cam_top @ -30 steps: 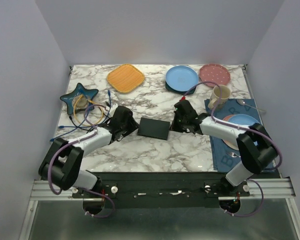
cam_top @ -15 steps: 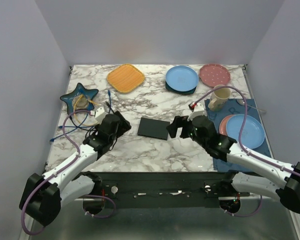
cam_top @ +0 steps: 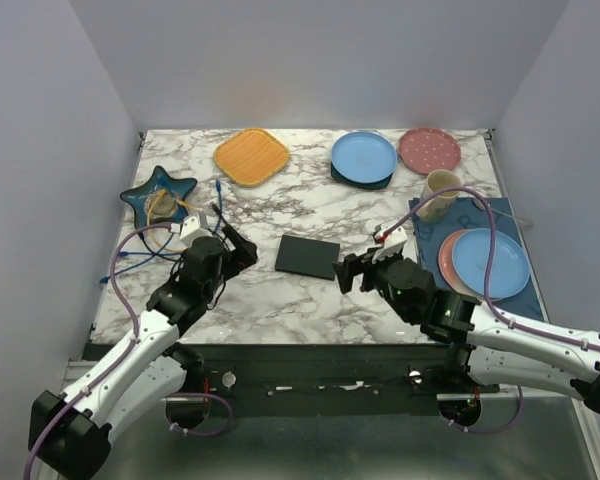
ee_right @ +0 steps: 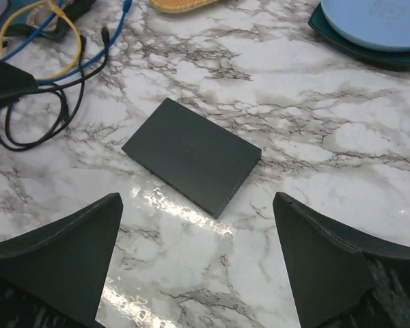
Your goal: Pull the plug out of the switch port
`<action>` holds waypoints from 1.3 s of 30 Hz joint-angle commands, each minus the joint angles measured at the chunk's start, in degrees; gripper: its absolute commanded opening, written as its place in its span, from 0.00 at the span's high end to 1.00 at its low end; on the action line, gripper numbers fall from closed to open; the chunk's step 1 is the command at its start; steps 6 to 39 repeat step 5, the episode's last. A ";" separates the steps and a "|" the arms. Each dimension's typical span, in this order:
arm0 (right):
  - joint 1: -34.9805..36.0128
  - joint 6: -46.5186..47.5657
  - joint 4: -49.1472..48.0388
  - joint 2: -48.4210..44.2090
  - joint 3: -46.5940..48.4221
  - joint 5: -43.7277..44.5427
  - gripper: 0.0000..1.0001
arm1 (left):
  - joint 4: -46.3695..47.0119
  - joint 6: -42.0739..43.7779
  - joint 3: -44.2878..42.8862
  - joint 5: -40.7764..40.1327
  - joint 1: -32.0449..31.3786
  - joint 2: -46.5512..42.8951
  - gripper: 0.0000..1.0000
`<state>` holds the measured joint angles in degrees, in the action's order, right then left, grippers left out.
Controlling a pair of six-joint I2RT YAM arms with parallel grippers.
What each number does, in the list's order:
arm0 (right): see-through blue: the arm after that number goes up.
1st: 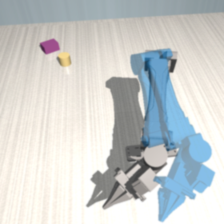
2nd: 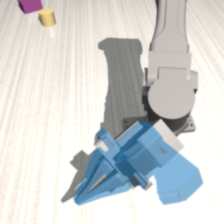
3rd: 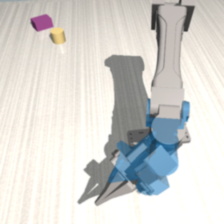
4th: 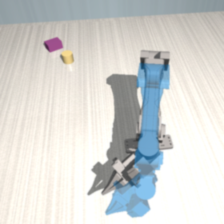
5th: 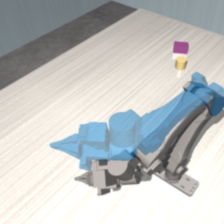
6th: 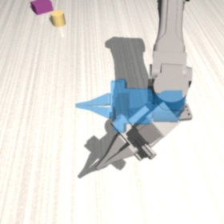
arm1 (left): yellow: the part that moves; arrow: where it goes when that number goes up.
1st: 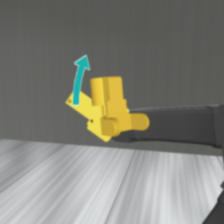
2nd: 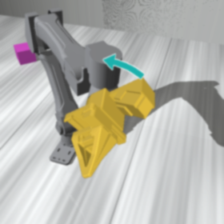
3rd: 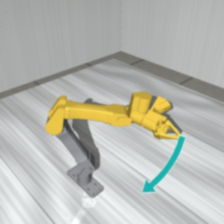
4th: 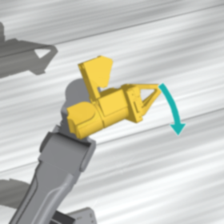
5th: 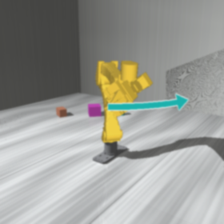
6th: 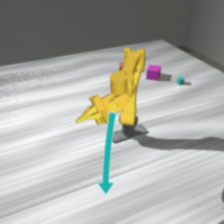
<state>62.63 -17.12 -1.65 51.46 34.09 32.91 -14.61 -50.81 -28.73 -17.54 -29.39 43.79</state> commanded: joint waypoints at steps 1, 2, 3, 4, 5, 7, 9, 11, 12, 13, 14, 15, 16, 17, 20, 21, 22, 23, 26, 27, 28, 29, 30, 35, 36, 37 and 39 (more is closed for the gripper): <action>0.30 -1.07 1.47 -1.19 -2.35 2.87 0.00 | -3.57 0.80 -2.47 -0.57 -0.41 1.38 0.01; 0.39 -1.42 1.47 -1.28 -2.53 2.60 0.00 | -4.10 0.80 -3.34 -0.65 -0.41 2.78 0.01; 0.30 -1.68 1.47 -1.36 -2.71 1.99 0.00 | -4.98 0.54 -3.87 -0.83 -0.41 3.57 0.01; 0.30 -1.94 3.39 -1.36 -2.71 1.64 0.00 | -6.55 0.10 -4.49 -0.83 -0.41 4.37 0.01; 0.30 -2.21 3.76 -1.45 -2.62 1.29 0.00 | -7.09 0.35 -5.19 -0.13 -0.41 5.68 0.01; 0.30 -2.21 3.76 -1.45 -2.62 1.29 0.00 | -7.09 0.35 -5.19 -0.13 -0.41 5.68 0.01; 0.30 -2.21 3.76 -1.45 -2.62 1.29 0.00 | -7.09 0.35 -5.19 -0.13 -0.41 5.68 0.01; 0.30 -2.21 3.76 -1.45 -2.62 1.29 0.00 | -7.09 0.35 -5.19 -0.13 -0.41 5.68 0.01; 0.30 -2.21 3.76 -1.45 -2.62 1.29 0.00 | -7.09 0.35 -5.19 -0.13 -0.41 5.68 0.01; 0.30 -2.21 3.76 -1.45 -2.62 1.29 0.00 | -7.09 0.35 -5.19 -0.13 -0.41 5.68 0.01; 0.30 -2.21 3.76 -1.45 -2.62 1.29 0.00 | -7.09 0.35 -5.19 -0.13 -0.41 5.68 0.01; 0.30 -2.21 3.76 -1.45 -2.62 1.29 0.00 | -7.09 0.35 -5.19 -0.13 -0.41 5.68 0.01; 0.30 -2.21 3.76 -1.45 -2.62 1.29 0.00 | -7.09 0.35 -5.19 -0.13 -0.41 5.68 0.01; 0.30 -2.21 3.76 -1.45 -2.62 1.29 0.00 | -7.09 0.35 -5.19 -0.13 -0.41 5.68 0.01; 0.30 -2.21 3.76 -1.45 -2.62 1.29 0.00 | -7.09 0.35 -5.19 -0.13 -0.41 5.68 0.01; 0.30 -2.21 3.76 -1.45 -2.62 1.29 0.00 | -7.09 0.35 -5.19 -0.13 -0.41 5.68 0.01; 0.30 -2.21 3.76 -1.45 -2.62 1.29 0.00 | -7.09 0.35 -5.19 -0.13 -0.41 5.68 0.01; 0.30 -2.21 3.76 -1.45 -2.62 1.29 0.00 | -7.09 0.35 -5.19 -0.13 -0.41 5.68 0.01; 0.30 -2.21 3.76 -1.45 -2.62 1.29 0.00 | -7.09 0.35 -5.19 -0.13 -0.41 5.68 0.01; 0.30 -2.21 3.76 -1.45 -2.62 1.29 0.00 | -7.09 0.35 -5.19 -0.13 -0.41 5.68 0.01; 0.30 -2.21 3.76 -1.45 -2.62 1.29 0.00 | -7.09 0.35 -5.19 -0.13 -0.41 5.68 0.01; 0.30 -2.21 3.76 -1.45 -2.62 1.29 0.00 | -7.09 0.35 -5.19 -0.13 -0.41 5.68 0.01; 0.30 -2.21 3.76 -1.45 -2.62 1.29 0.00 | -7.09 0.35 -5.19 -0.13 -0.41 5.68 0.01; 0.30 -2.21 3.76 -1.45 -2.62 1.29 0.00 | -7.09 0.35 -5.19 -0.13 -0.41 5.68 0.01; 0.30 -2.21 3.76 -1.45 -2.62 1.29 0.00 | -7.09 0.35 -5.19 -0.13 -0.41 5.68 0.01; 0.30 -2.21 3.76 -1.45 -2.62 1.29 0.00 | -7.09 0.35 -5.19 -0.13 -0.41 5.68 0.01; 0.30 -2.21 3.76 -1.45 -2.62 1.29 0.00 | -7.09 0.35 -5.19 -0.13 -0.41 5.68 0.01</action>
